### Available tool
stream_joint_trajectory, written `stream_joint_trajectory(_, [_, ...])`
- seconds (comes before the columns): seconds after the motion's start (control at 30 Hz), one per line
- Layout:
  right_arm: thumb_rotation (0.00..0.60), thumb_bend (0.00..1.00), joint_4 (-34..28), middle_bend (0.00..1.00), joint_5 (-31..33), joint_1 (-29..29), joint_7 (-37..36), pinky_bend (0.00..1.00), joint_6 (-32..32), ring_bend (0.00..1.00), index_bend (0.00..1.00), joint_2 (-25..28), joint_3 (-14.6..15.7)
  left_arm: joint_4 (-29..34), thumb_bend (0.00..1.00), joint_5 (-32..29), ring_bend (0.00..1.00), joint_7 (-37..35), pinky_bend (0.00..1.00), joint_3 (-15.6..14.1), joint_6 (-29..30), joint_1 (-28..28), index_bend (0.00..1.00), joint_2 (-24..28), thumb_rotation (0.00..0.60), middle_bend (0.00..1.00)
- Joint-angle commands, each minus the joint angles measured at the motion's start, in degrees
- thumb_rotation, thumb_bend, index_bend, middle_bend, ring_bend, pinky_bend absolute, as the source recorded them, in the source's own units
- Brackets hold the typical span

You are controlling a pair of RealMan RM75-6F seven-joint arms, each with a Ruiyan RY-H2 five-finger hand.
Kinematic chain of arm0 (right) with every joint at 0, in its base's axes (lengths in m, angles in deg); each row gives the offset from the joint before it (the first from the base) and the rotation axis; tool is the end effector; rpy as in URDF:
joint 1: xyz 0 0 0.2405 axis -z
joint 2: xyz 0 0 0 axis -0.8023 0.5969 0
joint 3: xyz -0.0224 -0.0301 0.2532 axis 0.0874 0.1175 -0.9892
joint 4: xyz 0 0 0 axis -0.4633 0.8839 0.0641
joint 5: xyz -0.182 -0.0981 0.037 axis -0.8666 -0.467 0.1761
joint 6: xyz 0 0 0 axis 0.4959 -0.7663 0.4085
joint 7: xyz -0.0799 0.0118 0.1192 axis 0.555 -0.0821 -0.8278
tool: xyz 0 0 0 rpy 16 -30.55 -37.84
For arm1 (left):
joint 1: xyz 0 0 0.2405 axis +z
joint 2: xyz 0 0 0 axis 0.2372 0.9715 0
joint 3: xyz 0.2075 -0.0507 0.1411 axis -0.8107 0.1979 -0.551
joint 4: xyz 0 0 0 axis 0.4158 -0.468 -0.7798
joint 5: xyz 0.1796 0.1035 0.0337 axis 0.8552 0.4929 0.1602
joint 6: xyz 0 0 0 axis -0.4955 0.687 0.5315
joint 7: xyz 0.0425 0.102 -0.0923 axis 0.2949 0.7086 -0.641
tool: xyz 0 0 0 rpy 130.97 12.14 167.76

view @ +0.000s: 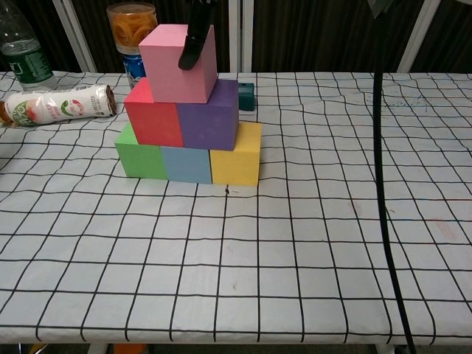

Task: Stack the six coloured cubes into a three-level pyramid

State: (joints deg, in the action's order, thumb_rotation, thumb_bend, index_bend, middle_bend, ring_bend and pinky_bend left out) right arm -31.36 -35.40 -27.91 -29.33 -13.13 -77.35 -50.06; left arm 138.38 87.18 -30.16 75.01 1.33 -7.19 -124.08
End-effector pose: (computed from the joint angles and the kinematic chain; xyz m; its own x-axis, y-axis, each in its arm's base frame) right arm 0.0804 -0.3557 0.0073 0.3439 -0.3482 0.8720 -0.9136 -0.3387 0.2251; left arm -0.2997 0.2696 0.1075 0.2755 0.2710 0.9223 0.9543 0.0381 -0.2963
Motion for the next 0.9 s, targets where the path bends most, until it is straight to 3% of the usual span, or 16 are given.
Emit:
stream_joint_trajectory(0.03, [0.600,0.06,0.00,0.45,0.09,0.05,0.06,0.00,-0.04,0.05,0.00,-0.08,-0.12,-0.09,0.09,-0.04,0.08,0.00,0.09,-0.06,-0.11,0.00,0.07,-0.04,0.600,0.07])
stream_joint_trajectory(0.37, [0.600,0.05,-0.67,0.22,0.02,0.47,0.37,0.00,0.70,0.00,0.00,0.31,-0.28,-0.34,0.09,0.11,0.08,-0.13,0.09,0.04,0.18,0.09,0.07,-0.20,0.600,0.07])
stream_joint_trajectory(0.57, [0.600,0.05,-3.90,0.13,-1.69,2.29,-1.68,0.00,1.15,0.00,0.00,2.75,-1.22,-0.17,0.09,0.04,0.08,0.14,0.09,0.20,0.35,0.06,0.07,0.03,0.600,0.07])
stream_joint_trajectory(0.73, [0.600,0.05,-12.28,0.10,-10.50,10.91,-8.23,0.00,-0.46,0.00,0.00,11.05,0.38,-0.65,0.09,0.01,0.08,1.00,0.08,0.43,2.71,0.98,0.07,0.15,0.600,0.07])
stream_joint_trajectory(0.9, [0.600,0.09,-16.53,0.13,-29.51,26.11,-19.84,0.00,-2.87,0.00,0.00,20.15,7.90,-2.54,0.09,0.85,0.08,0.67,0.08,0.68,7.16,3.00,0.07,-0.64,0.600,0.07])
